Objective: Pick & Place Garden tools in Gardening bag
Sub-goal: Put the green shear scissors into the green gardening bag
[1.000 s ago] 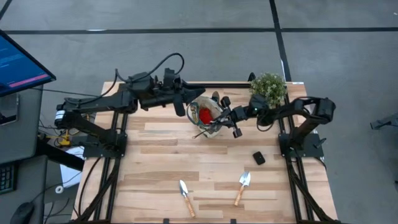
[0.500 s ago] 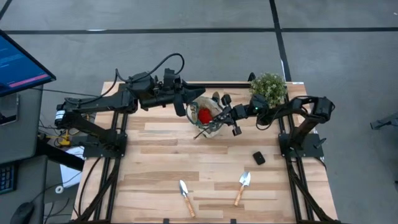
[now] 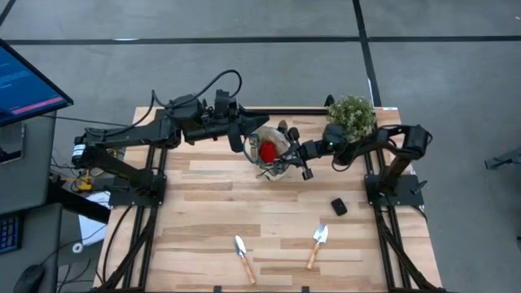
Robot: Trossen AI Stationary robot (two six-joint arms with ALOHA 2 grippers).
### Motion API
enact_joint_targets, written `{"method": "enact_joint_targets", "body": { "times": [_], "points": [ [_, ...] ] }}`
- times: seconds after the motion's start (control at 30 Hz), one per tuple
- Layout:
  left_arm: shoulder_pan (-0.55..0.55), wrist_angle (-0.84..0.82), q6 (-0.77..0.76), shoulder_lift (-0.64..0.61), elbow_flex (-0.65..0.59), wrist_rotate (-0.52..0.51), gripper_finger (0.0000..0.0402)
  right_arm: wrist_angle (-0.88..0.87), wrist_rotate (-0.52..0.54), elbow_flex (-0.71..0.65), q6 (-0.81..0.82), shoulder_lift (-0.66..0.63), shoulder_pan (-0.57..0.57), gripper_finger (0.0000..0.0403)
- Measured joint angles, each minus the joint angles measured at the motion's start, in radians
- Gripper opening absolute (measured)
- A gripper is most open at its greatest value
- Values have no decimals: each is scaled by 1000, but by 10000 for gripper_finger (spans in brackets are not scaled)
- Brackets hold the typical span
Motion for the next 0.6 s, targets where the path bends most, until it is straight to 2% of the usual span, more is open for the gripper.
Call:
{"method": "enact_joint_targets", "body": {
  "times": [0.2,0.6],
  "points": [
    [0,-1,0,0,0,0,92,19,0,0,16,25,0,46],
    [0,0,0,1,0,0,92,-83,12,0,-24,26,7,46]
  ]
}}
